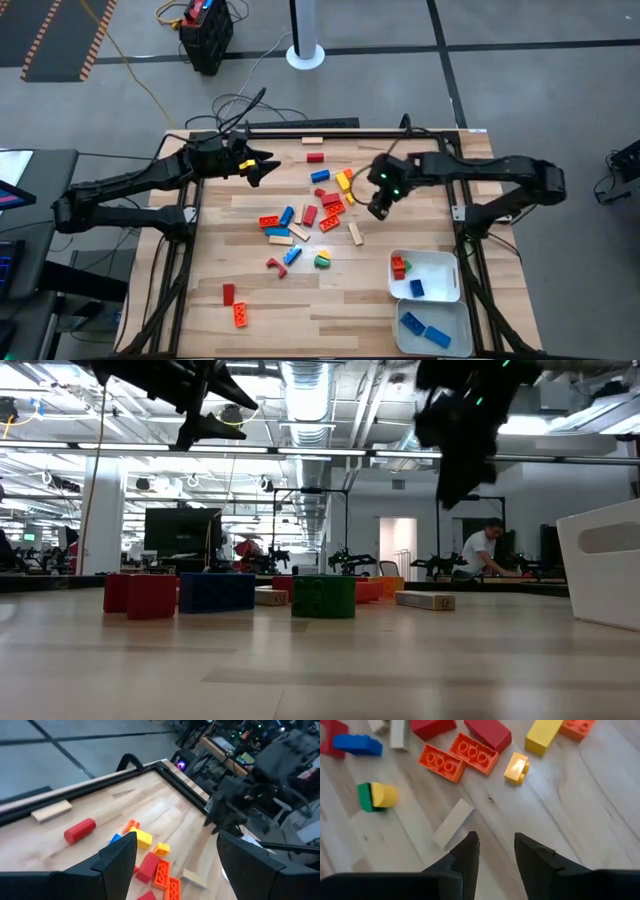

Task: Sort blocks by size
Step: Put the small yellow game piece into the white bin, then put the big yellow block into the gray bin

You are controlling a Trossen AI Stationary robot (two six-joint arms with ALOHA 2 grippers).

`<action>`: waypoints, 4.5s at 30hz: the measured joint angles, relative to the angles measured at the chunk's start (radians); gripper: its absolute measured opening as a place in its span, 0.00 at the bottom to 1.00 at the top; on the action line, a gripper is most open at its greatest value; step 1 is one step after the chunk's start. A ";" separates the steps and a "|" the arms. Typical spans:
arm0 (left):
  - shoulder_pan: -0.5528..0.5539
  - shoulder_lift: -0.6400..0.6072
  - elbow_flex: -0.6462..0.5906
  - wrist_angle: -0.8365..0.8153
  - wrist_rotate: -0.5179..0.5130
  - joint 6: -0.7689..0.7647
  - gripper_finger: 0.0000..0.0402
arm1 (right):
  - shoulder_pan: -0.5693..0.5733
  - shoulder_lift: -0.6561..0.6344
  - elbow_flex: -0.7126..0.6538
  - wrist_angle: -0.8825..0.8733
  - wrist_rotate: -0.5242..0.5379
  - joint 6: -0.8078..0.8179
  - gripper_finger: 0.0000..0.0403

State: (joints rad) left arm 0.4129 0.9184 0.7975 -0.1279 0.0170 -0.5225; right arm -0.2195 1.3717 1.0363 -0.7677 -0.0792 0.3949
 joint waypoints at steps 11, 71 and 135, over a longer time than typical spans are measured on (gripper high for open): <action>0.000 0.000 0.000 -0.072 -0.072 -0.105 0.66 | -0.059 0.312 0.135 0.021 -0.004 -0.044 0.61; 0.032 0.047 -0.001 -0.081 0.168 0.123 0.66 | 0.629 0.038 0.026 -0.291 -0.132 0.750 0.39; -0.263 -0.028 0.000 -0.320 -0.138 -0.091 0.66 | -0.109 0.758 0.578 -0.124 0.232 -0.029 0.66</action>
State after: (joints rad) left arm 0.1497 0.8904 0.7975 -0.4477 -0.1205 -0.6133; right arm -0.3288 2.1295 1.6146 -0.8920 0.1530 0.3658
